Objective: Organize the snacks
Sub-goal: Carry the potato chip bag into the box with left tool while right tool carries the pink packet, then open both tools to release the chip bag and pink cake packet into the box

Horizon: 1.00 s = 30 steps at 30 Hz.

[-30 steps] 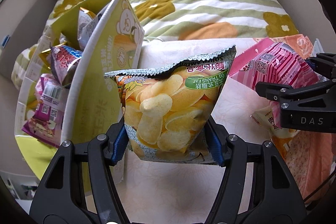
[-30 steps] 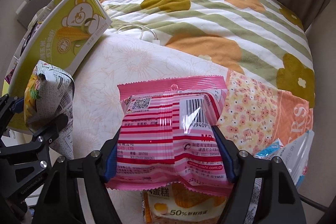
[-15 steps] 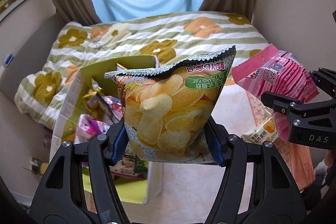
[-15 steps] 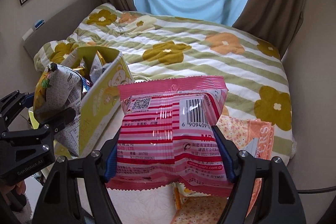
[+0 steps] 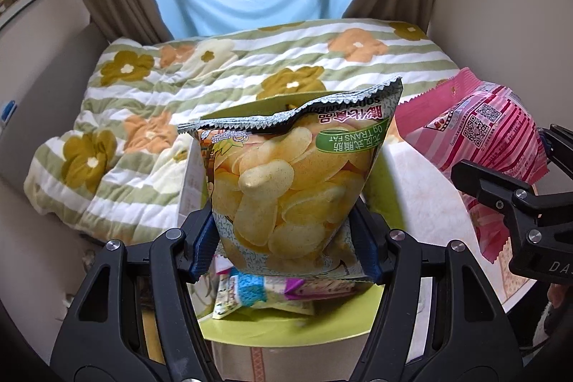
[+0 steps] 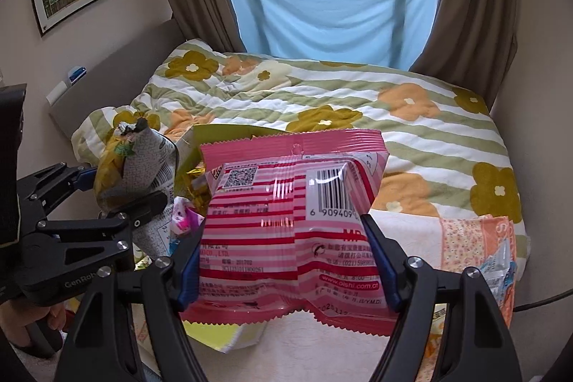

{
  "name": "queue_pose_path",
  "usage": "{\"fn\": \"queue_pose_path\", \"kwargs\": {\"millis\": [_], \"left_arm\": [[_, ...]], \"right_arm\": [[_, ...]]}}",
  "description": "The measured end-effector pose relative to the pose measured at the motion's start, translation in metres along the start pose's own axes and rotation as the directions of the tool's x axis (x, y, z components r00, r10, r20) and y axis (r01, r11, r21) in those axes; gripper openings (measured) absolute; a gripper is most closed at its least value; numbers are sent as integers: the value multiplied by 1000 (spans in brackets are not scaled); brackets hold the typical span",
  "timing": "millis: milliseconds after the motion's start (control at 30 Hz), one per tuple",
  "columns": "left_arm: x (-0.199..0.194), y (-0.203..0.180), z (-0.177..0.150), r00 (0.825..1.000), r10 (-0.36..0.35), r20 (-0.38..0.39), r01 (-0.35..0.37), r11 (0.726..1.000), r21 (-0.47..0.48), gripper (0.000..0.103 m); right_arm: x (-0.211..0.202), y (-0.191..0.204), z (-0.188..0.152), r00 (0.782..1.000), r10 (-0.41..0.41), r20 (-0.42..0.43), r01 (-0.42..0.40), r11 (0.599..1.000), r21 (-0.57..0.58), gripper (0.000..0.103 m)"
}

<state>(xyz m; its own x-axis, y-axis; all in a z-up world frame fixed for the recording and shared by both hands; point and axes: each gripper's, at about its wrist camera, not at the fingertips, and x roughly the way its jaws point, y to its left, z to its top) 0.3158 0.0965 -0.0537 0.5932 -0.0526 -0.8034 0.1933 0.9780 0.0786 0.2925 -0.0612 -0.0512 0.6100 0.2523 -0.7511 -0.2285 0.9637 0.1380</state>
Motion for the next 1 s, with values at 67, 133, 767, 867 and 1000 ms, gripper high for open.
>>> {"fn": "queue_pose_path", "kwargs": {"millis": [67, 133, 767, 867, 1000], "left_arm": [[10, 19, -7, 999, -18, -38, 17, 1000, -5, 61], [21, 35, -16, 996, -50, -80, 48, 999, -17, 61], [45, 83, -61, 972, -159, -174, 138, 982, -129, 102], [36, 90, -66, 981, -129, -143, 108, 984, -143, 102], [24, 95, -69, 990, -103, -93, 88, 983, -160, 102]], "right_arm": [[9, 15, -2, 1000, -1, -15, 1, 1000, 22, 73], [16, 28, -7, 1000, -3, -31, 5, 999, 46, 73], [29, 62, -26, 998, 35, -46, -26, 983, 180, 73], [29, 65, -30, 998, 48, -43, -39, 983, 178, 73], [37, 65, -34, 997, 64, -43, -54, 979, 195, 74]]}}
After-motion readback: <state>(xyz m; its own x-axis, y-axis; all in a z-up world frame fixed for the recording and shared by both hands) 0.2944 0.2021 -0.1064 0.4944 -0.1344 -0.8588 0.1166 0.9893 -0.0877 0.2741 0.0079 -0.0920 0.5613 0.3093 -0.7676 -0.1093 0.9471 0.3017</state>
